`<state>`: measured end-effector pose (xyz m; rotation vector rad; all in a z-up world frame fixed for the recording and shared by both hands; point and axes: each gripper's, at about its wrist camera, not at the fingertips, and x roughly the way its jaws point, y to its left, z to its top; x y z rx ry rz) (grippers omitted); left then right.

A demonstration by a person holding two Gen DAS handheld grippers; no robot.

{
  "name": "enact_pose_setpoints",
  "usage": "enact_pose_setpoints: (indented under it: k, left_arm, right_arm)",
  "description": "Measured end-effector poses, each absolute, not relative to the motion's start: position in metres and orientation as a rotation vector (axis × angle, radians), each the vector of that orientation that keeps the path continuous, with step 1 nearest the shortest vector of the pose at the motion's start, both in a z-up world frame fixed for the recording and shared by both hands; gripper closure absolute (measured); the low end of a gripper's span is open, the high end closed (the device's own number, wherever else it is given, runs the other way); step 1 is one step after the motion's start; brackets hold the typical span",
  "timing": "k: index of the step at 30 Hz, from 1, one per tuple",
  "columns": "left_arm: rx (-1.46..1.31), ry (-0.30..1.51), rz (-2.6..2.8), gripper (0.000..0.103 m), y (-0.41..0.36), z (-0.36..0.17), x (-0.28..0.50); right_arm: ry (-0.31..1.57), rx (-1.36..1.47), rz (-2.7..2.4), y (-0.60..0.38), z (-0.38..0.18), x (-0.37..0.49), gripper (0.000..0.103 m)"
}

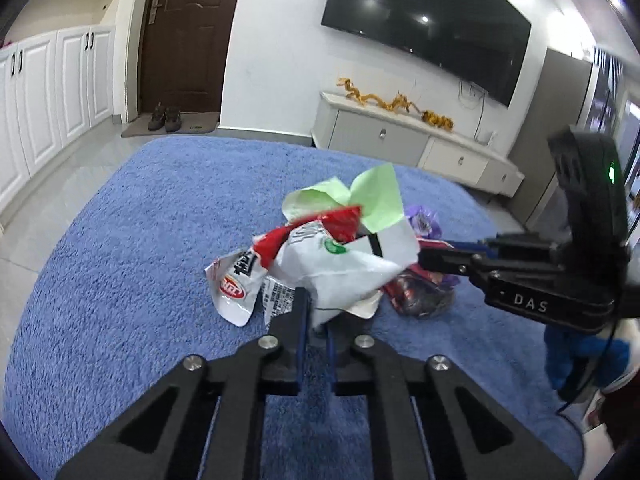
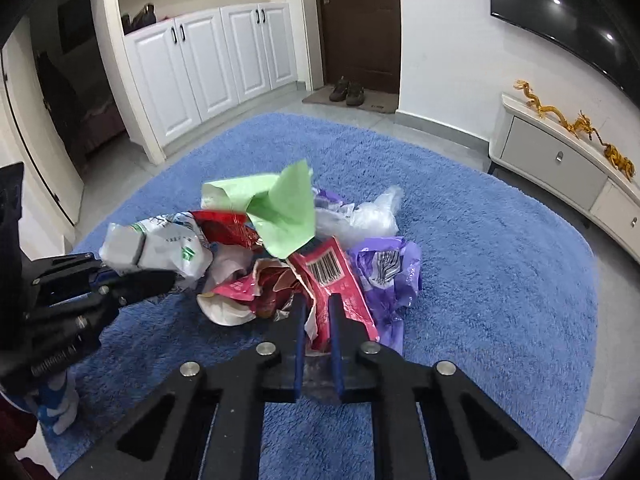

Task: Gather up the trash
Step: 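Grasp the white chip bag with the left tool while the right tool grasps a pink wrapper, then carry both wrappers to the trash bin and open both tools to drop them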

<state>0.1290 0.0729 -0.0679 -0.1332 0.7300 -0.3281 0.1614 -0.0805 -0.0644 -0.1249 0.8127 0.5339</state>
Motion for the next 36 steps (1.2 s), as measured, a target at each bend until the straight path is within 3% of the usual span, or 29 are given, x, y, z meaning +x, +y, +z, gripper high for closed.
enact_pose_setpoints:
  k: [17, 26, 36]
  left_arm:
    - [-0.204, 0.656, -0.473, 0.096, 0.077, -0.001, 0.062]
    - [-0.086, 0.664, -0.626, 0.096, -0.019, 0.019, 0.056]
    - [0.075, 0.775, -0.876, 0.096, -0.182, 0.007, 0.061]
  right_arm:
    - [0.638, 0.201, 0.570, -0.164, -0.005, 0.061, 0.095]
    - [0.576, 0.312, 0.355, -0.261, -0.004, 0.004, 0.095]
    - [0.656, 0.489, 0.004, -0.387, -0.071, -0.044, 0.095]
